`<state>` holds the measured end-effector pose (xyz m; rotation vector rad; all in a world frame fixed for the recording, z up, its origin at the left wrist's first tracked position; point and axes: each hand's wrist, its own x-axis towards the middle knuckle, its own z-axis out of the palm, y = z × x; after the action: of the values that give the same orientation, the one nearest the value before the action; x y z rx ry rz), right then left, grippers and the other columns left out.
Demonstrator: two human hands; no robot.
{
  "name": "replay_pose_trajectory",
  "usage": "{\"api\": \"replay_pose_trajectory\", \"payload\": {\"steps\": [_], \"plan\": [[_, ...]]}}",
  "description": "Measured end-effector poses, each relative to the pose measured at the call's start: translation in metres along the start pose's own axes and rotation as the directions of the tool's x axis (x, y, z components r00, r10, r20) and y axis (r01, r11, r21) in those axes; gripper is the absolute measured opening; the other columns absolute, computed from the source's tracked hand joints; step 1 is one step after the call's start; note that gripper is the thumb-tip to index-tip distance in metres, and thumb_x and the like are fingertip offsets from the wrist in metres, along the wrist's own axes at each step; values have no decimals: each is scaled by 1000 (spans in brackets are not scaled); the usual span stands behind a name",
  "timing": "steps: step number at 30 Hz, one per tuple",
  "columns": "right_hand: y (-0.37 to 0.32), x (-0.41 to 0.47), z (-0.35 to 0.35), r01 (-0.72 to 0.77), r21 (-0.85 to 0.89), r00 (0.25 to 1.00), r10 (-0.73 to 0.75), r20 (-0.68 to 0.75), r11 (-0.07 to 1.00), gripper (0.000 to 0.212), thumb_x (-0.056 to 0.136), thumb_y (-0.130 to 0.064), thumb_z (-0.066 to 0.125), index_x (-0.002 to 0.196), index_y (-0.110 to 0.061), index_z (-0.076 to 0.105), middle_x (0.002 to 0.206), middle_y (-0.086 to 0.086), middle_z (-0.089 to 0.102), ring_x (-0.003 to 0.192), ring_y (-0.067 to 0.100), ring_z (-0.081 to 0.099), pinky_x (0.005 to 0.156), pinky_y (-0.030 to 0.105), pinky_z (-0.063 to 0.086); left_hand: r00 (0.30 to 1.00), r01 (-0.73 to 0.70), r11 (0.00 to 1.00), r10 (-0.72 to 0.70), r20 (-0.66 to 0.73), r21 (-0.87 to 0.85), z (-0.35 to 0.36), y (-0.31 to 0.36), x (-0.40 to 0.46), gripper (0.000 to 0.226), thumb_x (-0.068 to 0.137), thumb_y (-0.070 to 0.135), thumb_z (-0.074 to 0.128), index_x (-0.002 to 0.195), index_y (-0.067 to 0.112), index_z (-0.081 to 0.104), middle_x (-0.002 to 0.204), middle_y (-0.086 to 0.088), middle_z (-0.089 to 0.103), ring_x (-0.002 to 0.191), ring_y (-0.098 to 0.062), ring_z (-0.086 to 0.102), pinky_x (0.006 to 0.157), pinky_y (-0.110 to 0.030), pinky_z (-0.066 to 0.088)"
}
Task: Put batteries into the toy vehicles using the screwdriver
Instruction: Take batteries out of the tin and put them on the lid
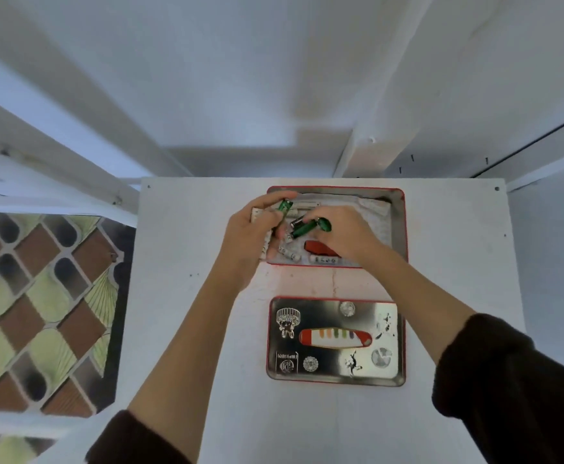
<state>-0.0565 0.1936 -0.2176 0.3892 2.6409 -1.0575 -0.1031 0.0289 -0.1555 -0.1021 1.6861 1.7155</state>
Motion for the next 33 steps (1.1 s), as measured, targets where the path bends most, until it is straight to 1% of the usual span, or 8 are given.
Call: {"api": "replay_pose_trajectory", "payload": {"steps": [4,9,13,17,21,26,30,33], "plan": [[-2,11,14,67,-351,998,-59,34,934,27,88,-18,56,115,-20,61,119,6,59,105,29,55,77,33,45,1000,-8,991,6,-11,-134,-7,-8,0,16,96,2,49,103,13,57,56,-2,50,40,-9,38,38,-18,33],[0,8,8,80,-523,996,-44,82,848,26,89,-27,54,110,-12,59,112,7,58,99,30,57,72,34,45,1000,1,983,-3,-11,-186,0,-10,4,13,93,3,57,93,14,50,51,-1,48,45,-15,48,43,-23,43],[6,-7,-15,-138,-22,982,134,-130,990,19,88,-28,60,91,-9,61,86,3,55,77,17,54,63,25,36,1000,-7,1000,6,13,24,14,-16,16,15,91,4,62,88,11,49,58,-2,56,45,-14,49,43,-25,40],[7,-29,-48,-248,667,913,399,-81,703,10,89,-21,60,86,-11,59,72,6,58,39,9,48,39,20,36,978,-128,855,24,208,502,45,-33,41,21,83,2,70,76,16,57,79,0,60,67,-8,57,66,-26,52],[11,-40,-63,-176,854,906,420,-55,490,10,90,-14,58,89,-11,67,63,5,54,40,15,46,39,21,34,933,-297,506,-24,358,809,73,-53,63,14,86,16,70,100,17,68,96,-4,66,78,-20,59,70,-32,46],[18,-48,-66,-130,912,911,410,-45,390,12,90,-12,56,92,-9,67,65,6,53,43,16,46,40,25,33,910,-414,197,70,408,889,98,-63,74,28,89,24,66,115,15,63,113,-9,62,104,-28,57,72,-30,42],[19,-53,-68,-118,944,918,395,-15,309,12,89,-12,56,93,-7,67,67,8,53,43,16,46,40,23,35,904,-425,217,64,422,878,97,-70,78,30,87,26,69,111,9,65,107,-9,56,97,-29,57,75,-34,47],[18,-52,-69,-100,966,929,370,5,239,12,90,-11,54,92,-6,65,67,8,53,43,16,47,38,20,36,934,-343,467,82,347,815,88,-59,71,19,86,20,70,98,7,65,99,-4,51,87,-19,51,71,-18,40]]}}
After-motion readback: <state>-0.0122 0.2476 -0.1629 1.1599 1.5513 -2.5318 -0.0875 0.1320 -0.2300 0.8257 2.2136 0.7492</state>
